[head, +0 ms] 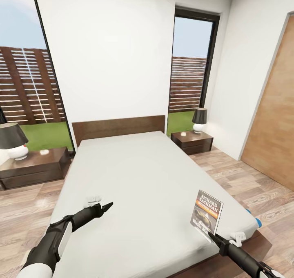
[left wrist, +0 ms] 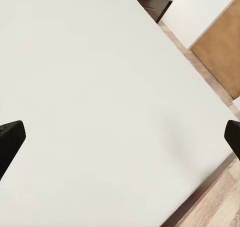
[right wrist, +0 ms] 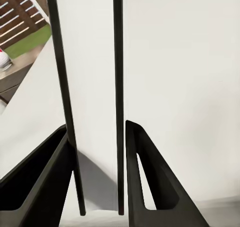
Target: In the bedroom, move the book from the bed onto either nightstand, and place the two sandals side by side next to the bed.
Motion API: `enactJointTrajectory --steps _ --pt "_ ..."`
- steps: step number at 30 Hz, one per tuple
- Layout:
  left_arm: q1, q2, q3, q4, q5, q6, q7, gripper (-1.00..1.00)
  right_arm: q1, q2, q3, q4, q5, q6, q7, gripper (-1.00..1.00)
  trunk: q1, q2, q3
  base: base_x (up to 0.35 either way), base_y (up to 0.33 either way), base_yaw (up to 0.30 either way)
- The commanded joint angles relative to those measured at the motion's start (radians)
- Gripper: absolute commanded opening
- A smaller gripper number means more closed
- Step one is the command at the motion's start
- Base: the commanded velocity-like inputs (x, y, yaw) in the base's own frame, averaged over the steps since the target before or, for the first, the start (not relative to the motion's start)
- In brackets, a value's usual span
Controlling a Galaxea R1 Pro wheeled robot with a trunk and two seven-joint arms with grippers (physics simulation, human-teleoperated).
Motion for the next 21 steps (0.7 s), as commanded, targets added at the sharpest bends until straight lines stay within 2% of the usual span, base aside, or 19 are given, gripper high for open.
enactJointTrajectory --steps 1,10,16,21 --pt "-0.001 -0.001 0.003 -0.001 0.000 0.009 -0.005 1.00 -0.001 -0.001 0.008 0.001 -0.008 -0.005 0.002 -1.00 0.000 -0.001 -0.001 -0.063 0.000 0.000" --pt "-0.001 -0.001 0.003 0.000 0.002 0.009 -0.006 1.00 -0.001 0.001 0.008 0.001 -0.008 -0.004 0.000 -1.00 0.000 -0.001 -0.001 -0.246 0.000 0.000" --pt "-0.001 -0.001 0.003 0.000 0.003 0.009 -0.006 1.00 -0.001 0.001 0.008 0.001 -0.008 -0.004 0.000 -1.00 0.000 -0.001 -0.001 -0.038 0.000 0.004" --pt "-0.001 -0.001 0.003 -0.001 0.003 0.009 -0.005 1.00 -0.001 0.001 0.008 0.001 -0.008 -0.004 0.000 -1.00 0.000 -0.001 -0.001 -0.003 0.000 0.166"
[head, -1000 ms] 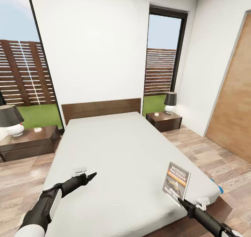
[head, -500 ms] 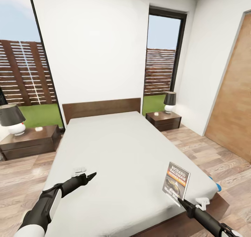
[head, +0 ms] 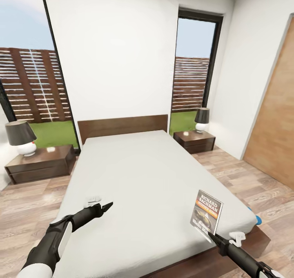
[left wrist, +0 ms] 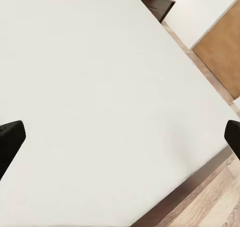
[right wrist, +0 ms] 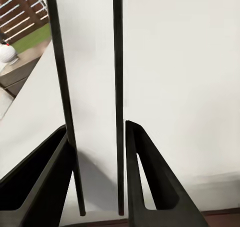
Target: In the bedroom, move the book from the bed onto either nightstand, and place the two sandals side by side next to the bed.
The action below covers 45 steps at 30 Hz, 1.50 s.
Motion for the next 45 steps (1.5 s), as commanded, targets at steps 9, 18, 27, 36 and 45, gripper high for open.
enactJointTrajectory --steps 9,18,27,36,45 --pt "-0.001 -0.001 0.003 0.000 0.001 0.008 -0.005 1.00 -0.001 -0.001 0.008 0.001 -0.007 -0.006 0.001 -1.00 0.000 -0.001 -0.001 0.000 0.000 0.271" --pt "-0.001 -0.001 0.003 0.001 0.000 0.008 -0.005 1.00 -0.001 -0.001 0.008 0.001 -0.008 -0.008 0.003 -1.00 0.000 -0.001 -0.001 0.000 0.000 0.278" --pt "-0.001 -0.001 0.002 0.002 -0.001 0.008 -0.005 1.00 -0.001 -0.001 0.008 0.001 -0.008 -0.008 0.002 -1.00 0.000 -0.001 -0.001 0.000 0.000 0.272" --pt "-0.001 -0.001 0.002 0.003 -0.001 0.008 -0.005 1.00 -0.001 0.001 0.008 0.001 -0.007 -0.008 0.002 -1.00 0.000 -0.001 -0.001 0.000 0.000 0.272" --pt "-0.001 -0.001 0.002 0.004 -0.001 0.008 -0.006 1.00 -0.001 0.002 0.008 0.001 -0.007 -0.008 0.002 -1.00 0.000 -0.001 -0.001 0.000 0.000 0.272"
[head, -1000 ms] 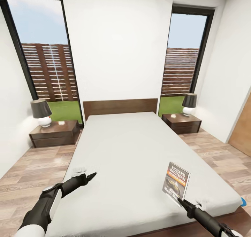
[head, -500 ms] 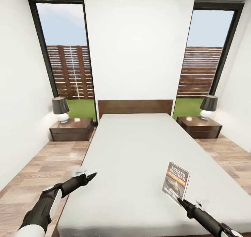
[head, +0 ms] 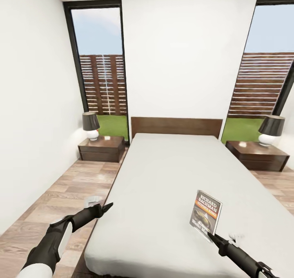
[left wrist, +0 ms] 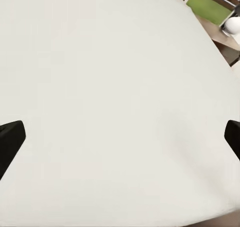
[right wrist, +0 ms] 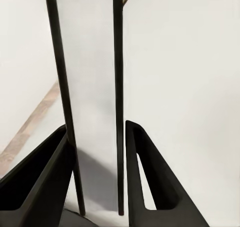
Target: In the bedroom, move the book from the bed onto either nightstand, and place the two sandals side by side next to the bed.
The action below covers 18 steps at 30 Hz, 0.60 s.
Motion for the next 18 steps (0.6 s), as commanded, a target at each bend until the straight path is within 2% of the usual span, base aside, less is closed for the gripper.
enactJointTrajectory --steps 1,18 --pt "-0.001 -0.001 0.003 0.000 0.000 0.008 -0.006 1.00 -0.001 -0.001 0.005 0.000 -0.009 -0.006 0.002 -1.00 0.000 -0.001 -0.001 0.000 0.000 0.272" --pt "-0.001 -0.002 0.003 -0.001 0.000 0.009 -0.006 1.00 -0.001 -0.001 0.005 0.000 -0.010 -0.006 0.002 -1.00 0.000 -0.001 -0.001 0.000 0.000 0.272"
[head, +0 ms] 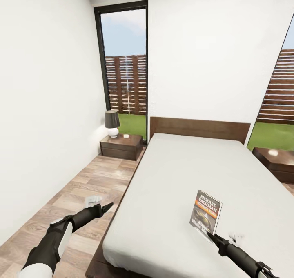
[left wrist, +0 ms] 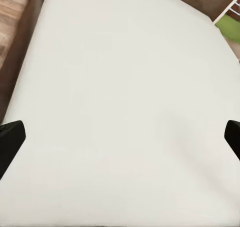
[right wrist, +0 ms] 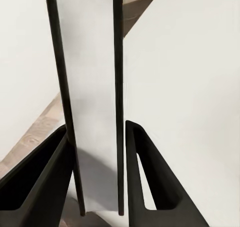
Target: In the bedroom, move the book from the bed onto either nightstand, and place the two sandals side by side next to the bed.
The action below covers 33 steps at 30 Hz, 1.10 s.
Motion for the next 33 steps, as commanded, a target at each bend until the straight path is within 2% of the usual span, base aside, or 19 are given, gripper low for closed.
enactJointTrajectory --steps 1,22,33 --pt "-0.001 -0.001 0.003 0.000 0.000 0.008 -0.005 1.00 -0.001 -0.001 0.005 0.000 -0.009 -0.006 0.002 -1.00 0.000 -0.001 -0.001 0.000 0.000 0.272" --pt "-0.001 -0.001 0.003 0.000 0.000 0.009 -0.005 1.00 -0.001 0.000 0.005 0.000 -0.008 -0.006 0.002 -1.00 0.000 -0.001 -0.001 0.000 0.000 0.272" --pt "-0.001 -0.001 0.003 0.000 0.000 0.009 -0.005 1.00 -0.001 0.001 0.005 0.000 -0.008 -0.006 0.002 -1.00 -0.042 0.076 0.033 0.000 0.000 0.272"
